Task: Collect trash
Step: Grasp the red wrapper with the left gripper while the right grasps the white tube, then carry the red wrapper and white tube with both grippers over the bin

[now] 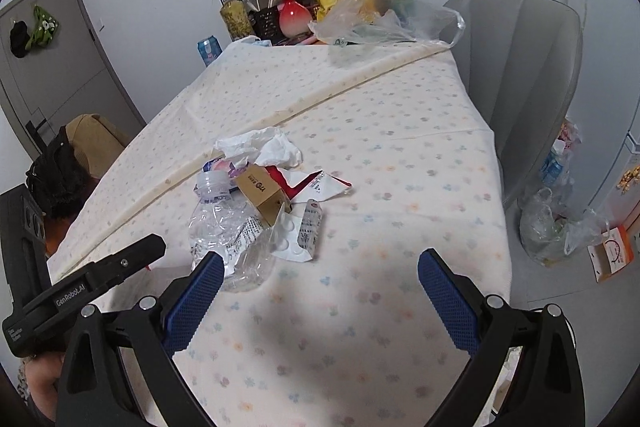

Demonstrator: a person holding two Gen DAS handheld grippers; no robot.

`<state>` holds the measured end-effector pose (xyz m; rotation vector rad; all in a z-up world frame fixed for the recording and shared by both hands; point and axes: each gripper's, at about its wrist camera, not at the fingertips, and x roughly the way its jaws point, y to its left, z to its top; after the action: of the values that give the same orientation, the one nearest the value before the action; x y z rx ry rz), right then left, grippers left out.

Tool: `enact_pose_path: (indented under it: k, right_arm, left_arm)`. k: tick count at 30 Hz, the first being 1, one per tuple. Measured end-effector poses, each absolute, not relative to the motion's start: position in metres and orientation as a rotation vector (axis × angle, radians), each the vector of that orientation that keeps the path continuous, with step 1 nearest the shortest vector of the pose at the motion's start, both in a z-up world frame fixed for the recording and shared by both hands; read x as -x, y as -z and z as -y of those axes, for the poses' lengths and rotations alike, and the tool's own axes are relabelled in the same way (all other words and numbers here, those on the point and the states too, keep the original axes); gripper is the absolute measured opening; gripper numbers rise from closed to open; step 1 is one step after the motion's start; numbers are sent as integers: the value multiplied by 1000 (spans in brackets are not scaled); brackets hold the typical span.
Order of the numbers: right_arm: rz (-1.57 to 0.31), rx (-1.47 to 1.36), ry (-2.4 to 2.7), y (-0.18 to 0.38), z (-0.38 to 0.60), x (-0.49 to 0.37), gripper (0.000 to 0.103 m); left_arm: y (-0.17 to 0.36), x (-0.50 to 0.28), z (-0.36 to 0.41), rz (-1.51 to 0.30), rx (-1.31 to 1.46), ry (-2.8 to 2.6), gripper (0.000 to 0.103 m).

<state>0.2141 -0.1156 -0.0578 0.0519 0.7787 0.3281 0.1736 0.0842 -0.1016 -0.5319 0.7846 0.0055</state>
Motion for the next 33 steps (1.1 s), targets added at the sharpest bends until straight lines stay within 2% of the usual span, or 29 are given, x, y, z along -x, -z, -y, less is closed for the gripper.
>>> enact_pose_path:
  k: [2, 4, 6, 7, 10, 12, 17, 22, 25, 26, 33]
  right_arm:
    - [-786, -45, -332, 60, 110, -221, 95]
    - [-792, -29, -331, 62, 105, -228, 95]
    - [-797, -9, -327, 65, 101, -236, 92]
    - [-800, 3, -325, 66, 99, -238, 90]
    - [-829, 42, -328, 72, 95, -249, 80]
    - [-856, 55, -342, 76, 93, -256, 65]
    - [-874, 43, -361, 79, 90, -264, 54]
    - [-883, 45, -383, 78, 84, -269, 38]
    - [-899, 48, -381, 81, 83, -271, 18]
    - [-906, 46, -381, 83, 84, -271, 8]
    - [-859, -20, -353, 70, 108, -256, 6]
  left_arm:
    - [107, -177, -85, -807, 552, 9, 64]
    - [111, -180, -86, -827, 569, 21, 36]
    - [113, -182, -88, -838, 594, 43, 18]
    - [113, -181, -90, -838, 599, 47, 15]
    - [107, -179, -95, -822, 591, 35, 10]
    - [103, -176, -99, -807, 590, 31, 10]
    - [91, -172, -104, -771, 575, 20, 10]
    - [83, -170, -108, -749, 569, 18, 10]
    - [79, -170, -108, -741, 562, 21, 10]
    - [77, -170, -108, -739, 562, 23, 10]
    - [62, -169, -97, -716, 547, 59, 10]
